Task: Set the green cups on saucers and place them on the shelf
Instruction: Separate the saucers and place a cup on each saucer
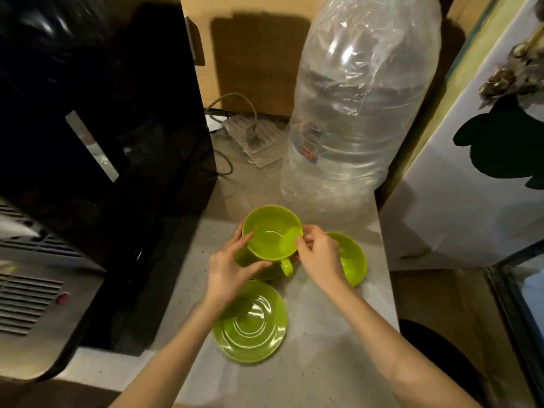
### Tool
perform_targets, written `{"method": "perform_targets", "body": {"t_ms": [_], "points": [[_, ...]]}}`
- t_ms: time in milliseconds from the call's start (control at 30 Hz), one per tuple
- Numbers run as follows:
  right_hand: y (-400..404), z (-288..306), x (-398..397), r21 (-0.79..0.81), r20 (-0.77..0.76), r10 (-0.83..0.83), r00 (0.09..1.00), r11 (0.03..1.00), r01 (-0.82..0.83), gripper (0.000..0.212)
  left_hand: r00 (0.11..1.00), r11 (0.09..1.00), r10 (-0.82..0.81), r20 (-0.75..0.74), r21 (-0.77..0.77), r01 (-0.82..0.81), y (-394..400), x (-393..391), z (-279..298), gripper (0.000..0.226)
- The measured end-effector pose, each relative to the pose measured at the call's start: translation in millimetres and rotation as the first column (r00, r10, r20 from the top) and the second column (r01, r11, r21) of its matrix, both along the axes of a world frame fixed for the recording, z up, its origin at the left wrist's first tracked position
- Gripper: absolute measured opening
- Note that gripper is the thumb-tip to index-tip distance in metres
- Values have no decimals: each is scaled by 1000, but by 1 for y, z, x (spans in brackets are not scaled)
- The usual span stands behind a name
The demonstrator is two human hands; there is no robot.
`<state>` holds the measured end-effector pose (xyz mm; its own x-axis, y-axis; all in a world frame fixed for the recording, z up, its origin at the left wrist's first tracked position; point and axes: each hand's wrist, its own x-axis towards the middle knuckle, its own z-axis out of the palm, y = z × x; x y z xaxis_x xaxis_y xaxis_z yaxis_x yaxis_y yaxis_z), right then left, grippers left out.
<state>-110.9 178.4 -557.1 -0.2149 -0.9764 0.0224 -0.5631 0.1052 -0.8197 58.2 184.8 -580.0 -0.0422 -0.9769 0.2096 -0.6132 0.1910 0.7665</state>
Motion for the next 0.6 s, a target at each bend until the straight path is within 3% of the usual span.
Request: {"method": "perform_targets", "body": {"t_ms": [233, 600], "points": [[-2, -11, 19, 124, -47, 76, 996, 990, -70, 24, 998, 999, 31, 46, 43, -33, 5, 19, -21, 74], [0, -13, 18, 170, -105, 108, 989, 981, -90, 25, 997, 999, 29, 65, 37, -31, 6, 16, -28, 73]]}}
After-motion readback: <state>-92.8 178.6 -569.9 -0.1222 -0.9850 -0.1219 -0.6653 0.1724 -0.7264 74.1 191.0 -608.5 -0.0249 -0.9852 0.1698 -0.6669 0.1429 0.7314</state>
